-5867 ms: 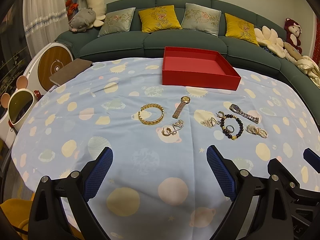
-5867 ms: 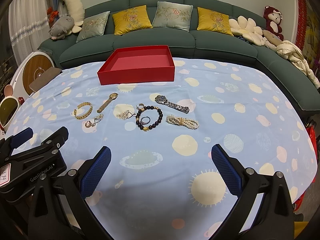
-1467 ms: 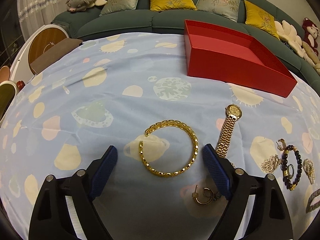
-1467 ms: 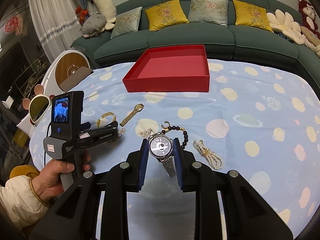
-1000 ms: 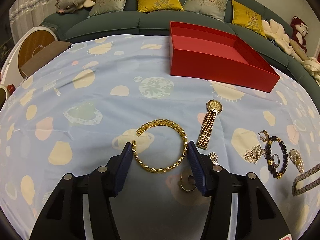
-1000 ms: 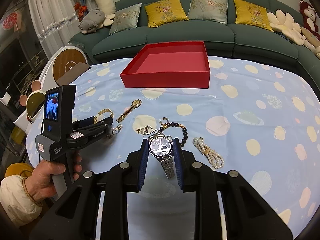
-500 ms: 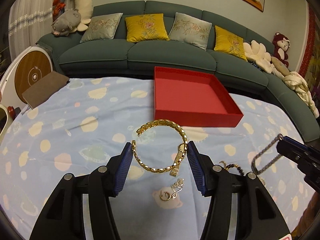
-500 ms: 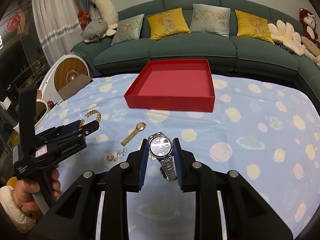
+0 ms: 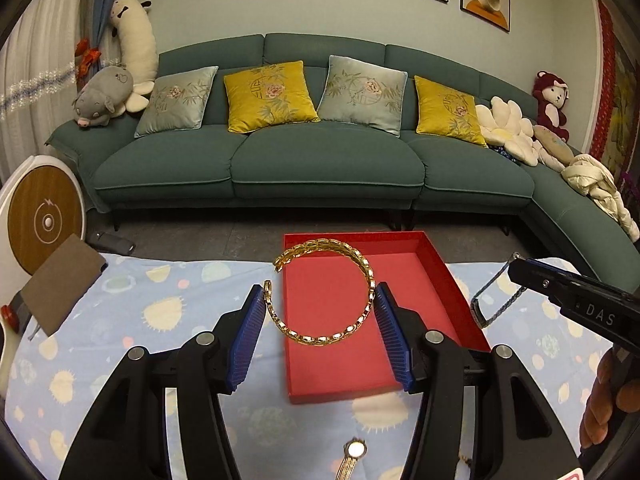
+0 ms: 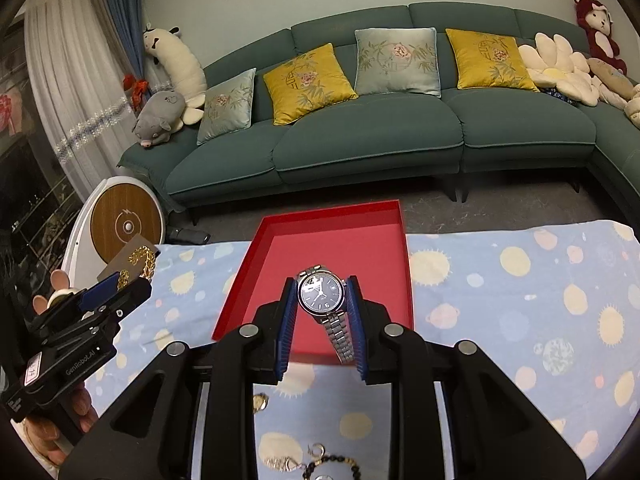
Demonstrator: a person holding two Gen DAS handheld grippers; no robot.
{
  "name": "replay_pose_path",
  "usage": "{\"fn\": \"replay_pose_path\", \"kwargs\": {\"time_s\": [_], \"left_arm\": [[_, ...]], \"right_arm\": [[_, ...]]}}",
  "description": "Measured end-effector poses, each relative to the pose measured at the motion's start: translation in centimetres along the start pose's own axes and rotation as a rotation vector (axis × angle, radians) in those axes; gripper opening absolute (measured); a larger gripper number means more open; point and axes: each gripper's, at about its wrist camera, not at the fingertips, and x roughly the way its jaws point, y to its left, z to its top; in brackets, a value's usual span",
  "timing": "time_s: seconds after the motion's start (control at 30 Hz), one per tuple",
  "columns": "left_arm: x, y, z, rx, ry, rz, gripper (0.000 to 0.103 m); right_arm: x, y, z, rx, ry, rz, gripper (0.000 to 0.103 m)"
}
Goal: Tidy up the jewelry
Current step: 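Carry watch and bangle into the red box and open both tools, then withdraw both open tools from the red box back over the jewelry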
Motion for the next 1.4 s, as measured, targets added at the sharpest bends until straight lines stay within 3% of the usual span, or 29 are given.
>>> {"fn": "replay_pose_path", "kwargs": {"time_s": [0.2, 0.4, 0.73, 0.83, 0.9, 1.07, 1.3, 1.4], "left_arm": [[7.0, -0.3, 2.2, -0.009, 0.057, -0.011, 0.053], [12.8, -0.7, 2.4, 0.006, 0.108, 0.013, 0.053], [18.3, -0.5, 1.3, -0.016, 0.185, 0.042, 0.054], [18.7, -0.4, 1.0, -0.039, 0.201, 0.059, 0.068], [18.4, -0.2, 1.0, -0.045, 0.189, 0.059, 0.071], [15.3, 0.9, 1.6, -0.076, 0.147, 0.052, 0.071], [4.9, 2.3, 0.5, -0.039, 0.057, 0.048, 0.071], [0.6, 2.7, -1.1, -0.020, 0.057, 0.044, 0.071]], "right_arm": [[5.9, -0.7, 3.0, -0.010, 0.024, -0.033, 0.024], [11.6, -2.2, 4.0, 0.003, 0.070, -0.073, 0.024], [17.1, -4.0, 4.0, -0.025, 0.139, -0.122, 0.025], [17.1, -4.1, 3.9, -0.038, 0.117, -0.129, 0.028], [16.6, -4.1, 3.8, -0.048, 0.089, -0.138, 0.037], [13.0, -4.2, 3.7, -0.037, 0.024, -0.106, 0.038], [2.2, -2.8, 1.3, -0.112, -0.039, -0.079, 0.038], [-2.7, -2.3, -0.7, -0.119, -0.039, -0.062, 0.038]]}}
